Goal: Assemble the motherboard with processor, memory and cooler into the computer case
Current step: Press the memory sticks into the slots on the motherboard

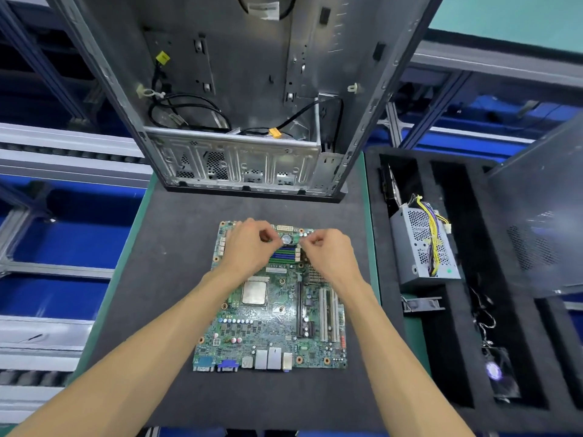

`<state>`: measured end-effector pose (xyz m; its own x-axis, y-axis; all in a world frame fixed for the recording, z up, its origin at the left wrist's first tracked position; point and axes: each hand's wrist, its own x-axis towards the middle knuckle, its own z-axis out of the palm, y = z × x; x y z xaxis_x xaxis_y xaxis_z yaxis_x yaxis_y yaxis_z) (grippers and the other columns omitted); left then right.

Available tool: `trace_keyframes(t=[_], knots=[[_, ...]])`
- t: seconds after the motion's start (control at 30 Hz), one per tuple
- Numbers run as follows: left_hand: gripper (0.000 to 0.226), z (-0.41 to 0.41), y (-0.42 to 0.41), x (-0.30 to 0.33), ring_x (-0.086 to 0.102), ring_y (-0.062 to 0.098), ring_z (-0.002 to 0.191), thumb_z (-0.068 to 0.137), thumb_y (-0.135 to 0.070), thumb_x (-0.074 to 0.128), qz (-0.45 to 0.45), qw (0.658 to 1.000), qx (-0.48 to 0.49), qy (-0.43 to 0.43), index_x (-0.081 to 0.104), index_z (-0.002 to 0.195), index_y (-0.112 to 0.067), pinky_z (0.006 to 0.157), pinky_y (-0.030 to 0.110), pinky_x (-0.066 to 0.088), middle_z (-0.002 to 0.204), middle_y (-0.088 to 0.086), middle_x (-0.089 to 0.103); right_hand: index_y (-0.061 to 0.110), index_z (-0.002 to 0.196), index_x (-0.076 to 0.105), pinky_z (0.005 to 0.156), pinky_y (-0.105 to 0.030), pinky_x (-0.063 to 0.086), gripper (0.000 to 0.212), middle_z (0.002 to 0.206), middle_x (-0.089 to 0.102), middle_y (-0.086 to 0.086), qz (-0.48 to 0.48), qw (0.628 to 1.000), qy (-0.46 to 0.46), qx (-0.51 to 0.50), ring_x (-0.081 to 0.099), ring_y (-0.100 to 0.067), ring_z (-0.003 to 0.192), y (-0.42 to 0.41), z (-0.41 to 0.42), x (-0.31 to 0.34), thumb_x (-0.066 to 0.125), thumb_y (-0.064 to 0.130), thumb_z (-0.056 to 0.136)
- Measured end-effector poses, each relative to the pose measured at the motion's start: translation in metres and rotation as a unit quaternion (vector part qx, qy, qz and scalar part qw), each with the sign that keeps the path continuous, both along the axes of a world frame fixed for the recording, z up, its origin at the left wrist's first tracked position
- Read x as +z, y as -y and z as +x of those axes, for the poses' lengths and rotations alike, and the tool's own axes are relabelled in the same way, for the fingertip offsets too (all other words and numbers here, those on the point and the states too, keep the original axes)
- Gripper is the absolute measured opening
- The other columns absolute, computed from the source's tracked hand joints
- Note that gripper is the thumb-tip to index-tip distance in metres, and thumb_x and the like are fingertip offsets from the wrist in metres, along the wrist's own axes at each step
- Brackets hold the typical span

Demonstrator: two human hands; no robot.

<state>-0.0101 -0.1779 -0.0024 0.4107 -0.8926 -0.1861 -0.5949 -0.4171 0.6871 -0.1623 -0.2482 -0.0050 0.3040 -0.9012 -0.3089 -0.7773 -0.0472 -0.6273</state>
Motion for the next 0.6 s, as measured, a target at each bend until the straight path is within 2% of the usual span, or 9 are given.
trace_keyframes(t=[0.07,0.1,0.17,0.2,0.27,0.33,0.47,0.6], knots=[[0.021,0.003,0.004,0.003,0.061,0.015,0.078,0.084,-0.024,0.078,0.025,0.998,0.009,-0.060,0.067,0.066,-0.031,0.084,0.037,0.050,0.073,-0.011,0.066,0.008,0.073,0.075,0.061,-0.025,0.043,0.031,0.069,0.073,-0.007,0.007,1.000,0.005,-0.008,0.065,-0.024,0.066,0.002,-0.001,0.000,0.067,0.031,0.092],[0.023,0.005,0.006,0.004,0.063,0.016,0.077,0.083,-0.022,0.079,0.041,0.996,0.018,-0.081,0.067,0.064,-0.029,0.083,0.035,0.051,0.071,-0.011,0.067,0.010,0.067,0.073,0.061,-0.024,0.041,0.032,0.064,0.071,-0.001,0.019,1.000,0.003,-0.016,0.063,-0.019,0.060,0.004,-0.002,-0.001,0.068,0.031,0.092],[0.021,0.005,0.010,0.007,0.065,0.019,0.082,0.081,-0.021,0.079,0.074,0.992,0.030,-0.097,0.069,0.063,-0.026,0.089,0.039,0.051,0.072,-0.010,0.070,0.018,0.047,0.061,0.055,-0.023,0.037,0.045,0.043,0.051,0.009,0.049,0.998,-0.008,-0.028,0.043,-0.013,0.041,0.008,-0.001,0.000,0.070,0.029,0.090],[0.020,0.005,0.012,0.008,0.066,0.019,0.086,0.081,-0.021,0.079,0.085,0.991,0.033,-0.098,0.070,0.063,-0.025,0.093,0.042,0.050,0.074,-0.010,0.071,0.017,0.042,0.052,0.050,-0.024,0.034,0.052,0.039,0.041,0.009,0.059,0.998,-0.020,-0.026,0.034,-0.012,0.038,0.009,0.001,0.001,0.069,0.026,0.090],[0.020,0.005,0.013,0.010,0.065,0.018,0.088,0.081,-0.023,0.079,0.099,0.989,0.038,-0.102,0.070,0.063,-0.025,0.097,0.047,0.048,0.077,-0.010,0.072,0.017,0.046,0.046,0.049,-0.024,0.034,0.048,0.043,0.037,0.004,0.076,0.996,-0.033,-0.020,0.030,-0.016,0.046,0.013,0.005,0.003,0.068,0.022,0.088],[0.019,0.005,0.013,0.011,0.065,0.018,0.089,0.081,-0.024,0.079,0.104,0.988,0.039,-0.110,0.070,0.064,-0.024,0.099,0.048,0.047,0.080,-0.010,0.073,0.012,0.057,0.050,0.052,-0.024,0.037,0.036,0.047,0.040,0.000,0.100,0.994,-0.030,-0.026,0.034,-0.020,0.049,0.017,0.010,0.006,0.068,0.022,0.086],[0.019,0.005,0.013,0.011,0.064,0.018,0.091,0.081,-0.024,0.079,0.105,0.987,0.045,-0.114,0.070,0.064,-0.025,0.100,0.049,0.044,0.080,-0.009,0.072,0.013,0.059,0.045,0.044,-0.025,0.031,0.047,0.050,0.045,0.000,0.146,0.987,-0.041,-0.048,0.039,-0.017,0.045,0.020,0.021,0.005,0.080,0.035,0.080],[0.018,0.004,0.013,0.009,0.064,0.019,0.094,0.080,-0.023,0.078,0.096,0.989,0.042,-0.106,0.071,0.063,-0.025,0.102,0.049,0.042,0.077,-0.011,0.071,0.012,0.067,0.051,0.049,-0.025,0.036,0.039,0.065,0.056,-0.005,0.168,0.982,-0.054,-0.068,0.048,-0.020,0.054,0.019,0.026,0.001,0.080,0.034,0.081]])
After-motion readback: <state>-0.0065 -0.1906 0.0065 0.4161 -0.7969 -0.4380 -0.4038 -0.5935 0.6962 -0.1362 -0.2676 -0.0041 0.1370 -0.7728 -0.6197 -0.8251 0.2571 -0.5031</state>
